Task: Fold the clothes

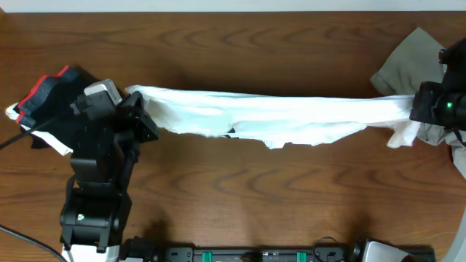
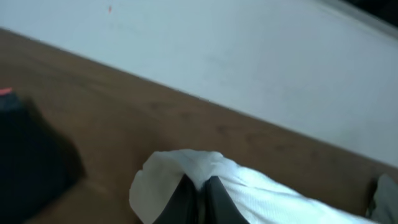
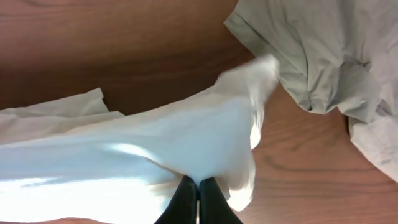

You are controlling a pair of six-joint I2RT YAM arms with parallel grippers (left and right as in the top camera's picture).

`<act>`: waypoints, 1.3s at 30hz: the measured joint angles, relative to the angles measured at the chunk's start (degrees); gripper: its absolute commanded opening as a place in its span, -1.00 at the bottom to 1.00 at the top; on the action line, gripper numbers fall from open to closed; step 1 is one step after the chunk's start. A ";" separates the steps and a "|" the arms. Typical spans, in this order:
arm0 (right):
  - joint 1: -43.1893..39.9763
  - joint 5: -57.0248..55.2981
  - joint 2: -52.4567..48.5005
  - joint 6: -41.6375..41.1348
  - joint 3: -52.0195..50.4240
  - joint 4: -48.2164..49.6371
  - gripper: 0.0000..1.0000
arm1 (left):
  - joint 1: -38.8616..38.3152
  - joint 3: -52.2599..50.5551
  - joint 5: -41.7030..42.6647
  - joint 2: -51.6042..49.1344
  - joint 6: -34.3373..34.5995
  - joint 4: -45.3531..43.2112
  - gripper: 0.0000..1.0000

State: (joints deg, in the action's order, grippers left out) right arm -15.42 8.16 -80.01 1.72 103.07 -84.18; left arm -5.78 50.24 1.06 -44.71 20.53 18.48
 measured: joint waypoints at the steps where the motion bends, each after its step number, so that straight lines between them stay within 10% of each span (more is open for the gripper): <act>1: -0.07 -0.09 0.15 0.24 0.09 -0.28 -0.98 | 0.00 1.09 0.00 0.09 -0.02 2.03 -0.88; 10: -1.42 -0.37 2.45 0.33 10.84 -4.17 -0.96 | 0.00 17.51 0.04 0.96 -0.02 21.18 -0.88; 19: -1.73 -1.14 4.26 0.37 16.22 -5.38 -0.90 | 0.02 22.43 -0.22 -0.74 -0.02 22.60 -0.88; 39: 6.25 2.99 -30.16 4.00 14.88 -12.96 -0.61 | 0.11 22.43 3.39 -37.83 -2.43 16.87 -0.88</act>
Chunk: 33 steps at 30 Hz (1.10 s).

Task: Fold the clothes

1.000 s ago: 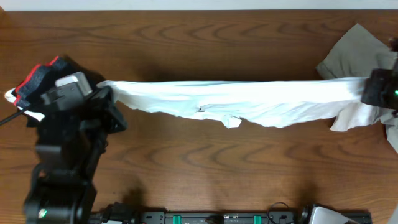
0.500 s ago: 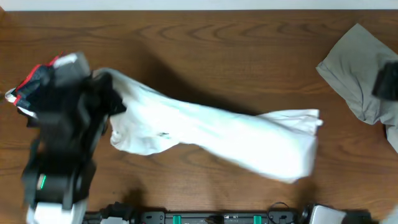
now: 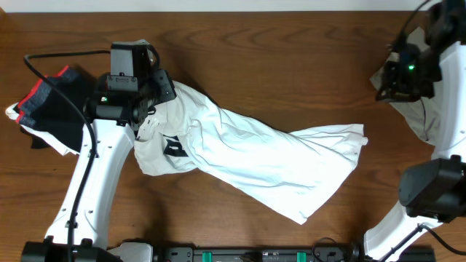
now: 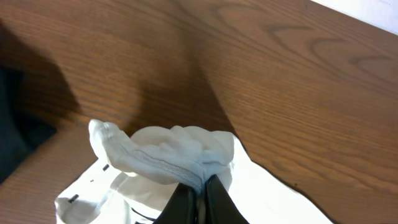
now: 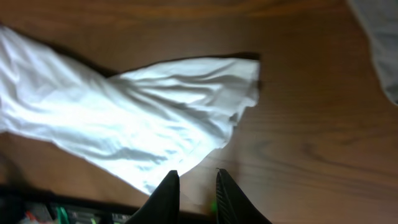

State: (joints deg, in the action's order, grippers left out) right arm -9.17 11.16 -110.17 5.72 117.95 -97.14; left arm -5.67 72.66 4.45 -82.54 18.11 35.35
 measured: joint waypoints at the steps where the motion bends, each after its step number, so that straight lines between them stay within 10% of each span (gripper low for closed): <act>1: 1.29 0.04 0.15 0.17 0.00 0.00 -0.60 | 0.00 0.00 -0.15 0.02 -0.17 0.04 -0.88; 19: 27.71 -6.49 9.97 -9.42 -8.37 1.68 -0.29 | 0.00 0.00 -0.37 0.02 -0.87 1.73 -0.87; 33: 56.68 -11.45 23.85 -31.67 -46.25 21.27 -0.29 | 0.00 0.00 -0.37 0.02 -1.46 1.75 -0.88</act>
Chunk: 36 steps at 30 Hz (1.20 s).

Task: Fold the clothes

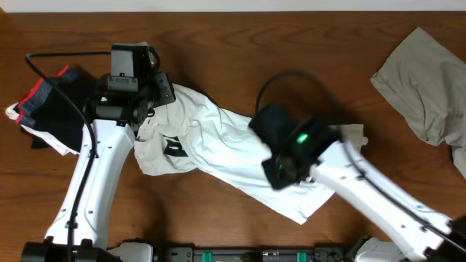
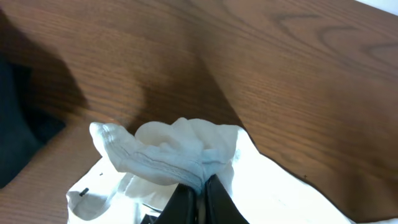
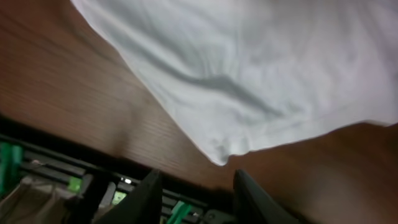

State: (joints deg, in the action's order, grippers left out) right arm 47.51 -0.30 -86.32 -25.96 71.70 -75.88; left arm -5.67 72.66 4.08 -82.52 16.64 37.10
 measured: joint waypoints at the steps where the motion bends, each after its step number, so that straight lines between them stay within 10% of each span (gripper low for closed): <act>1: 1.07 0.02 -0.04 -1.51 -1.90 0.79 -0.28 | 0.00 0.00 0.00 0.00 0.00 0.02 -0.88; 36: 8.94 1.92 -0.11 -18.25 -31.28 27.17 0.17 | 0.00 0.00 0.00 0.00 0.00 0.04 -0.88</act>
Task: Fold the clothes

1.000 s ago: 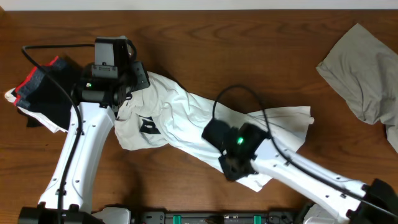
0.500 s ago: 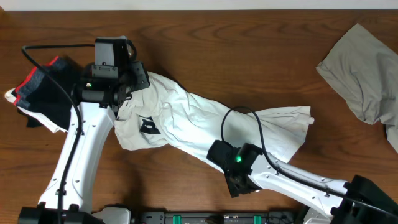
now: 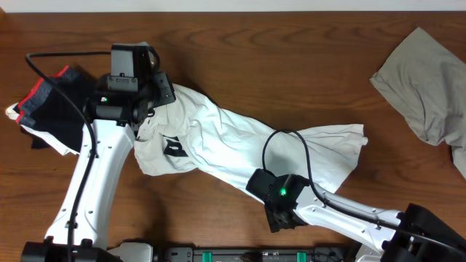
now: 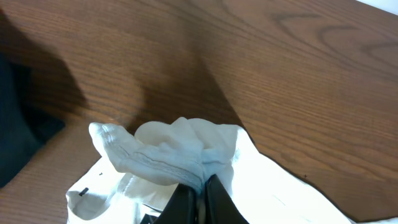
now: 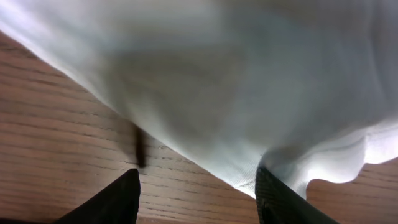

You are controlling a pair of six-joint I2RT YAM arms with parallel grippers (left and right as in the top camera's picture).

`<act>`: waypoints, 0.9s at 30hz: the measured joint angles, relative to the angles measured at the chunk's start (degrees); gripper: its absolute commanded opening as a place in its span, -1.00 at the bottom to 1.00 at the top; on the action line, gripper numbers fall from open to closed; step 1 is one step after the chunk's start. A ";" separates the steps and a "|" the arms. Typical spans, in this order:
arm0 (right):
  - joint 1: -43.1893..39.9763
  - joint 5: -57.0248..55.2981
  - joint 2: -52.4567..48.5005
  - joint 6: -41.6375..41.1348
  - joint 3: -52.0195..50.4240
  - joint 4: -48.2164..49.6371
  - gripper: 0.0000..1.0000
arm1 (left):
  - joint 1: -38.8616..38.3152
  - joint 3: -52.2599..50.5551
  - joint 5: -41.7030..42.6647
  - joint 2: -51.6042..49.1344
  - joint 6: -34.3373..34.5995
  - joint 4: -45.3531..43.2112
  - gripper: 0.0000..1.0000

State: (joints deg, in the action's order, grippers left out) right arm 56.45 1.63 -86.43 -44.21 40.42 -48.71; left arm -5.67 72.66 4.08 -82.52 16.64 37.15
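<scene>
A white shirt (image 3: 247,149) lies crumpled on the wooden table, running diagonally from the far left to the front right. My left gripper (image 3: 149,93) is shut on a bunched fold at the shirt's far-left end (image 4: 168,155), its fingers (image 4: 186,202) pressed together in the cloth. My right gripper (image 3: 280,209) sits low at the shirt's front hem. It stands open, its fingers (image 5: 121,199) wide apart, and the hem edge (image 5: 249,177) lies between them without being clamped.
A dark garment with red trim (image 3: 44,109) lies at the left edge, close to my left arm. A grey-beige garment (image 3: 422,73) is heaped at the far right corner. A black rail (image 3: 240,255) runs along the table's front edge.
My right gripper has moved from over the shirt's middle to its front hem, nearer the table's front edge, and is still open. The left gripper and the shirt have not moved.
Both grippers first held the shirt stretched across the table. Then the shirt lay on the table, the right gripper had let go and stood at the far right, the left still gripping. The right gripper then was over the shirt's middle, now at its front hem.
</scene>
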 measured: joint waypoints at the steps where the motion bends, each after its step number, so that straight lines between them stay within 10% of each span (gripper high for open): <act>1: 0.00 -0.07 0.00 -0.44 -0.17 0.00 0.17 | 0.00 0.00 0.00 0.00 0.00 0.00 -0.88; 17: -0.33 -1.22 -0.33 -2.75 -0.87 1.27 0.16 | 0.00 0.00 0.00 0.00 0.00 0.00 -0.88; 27: -0.33 -1.18 -2.16 -4.07 0.44 1.53 -0.46 | 0.00 0.00 0.00 0.00 0.00 0.00 -0.88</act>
State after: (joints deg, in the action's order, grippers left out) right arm 56.12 0.45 -88.60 -48.27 40.86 -47.18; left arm -5.67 72.66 4.08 -82.52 16.64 37.15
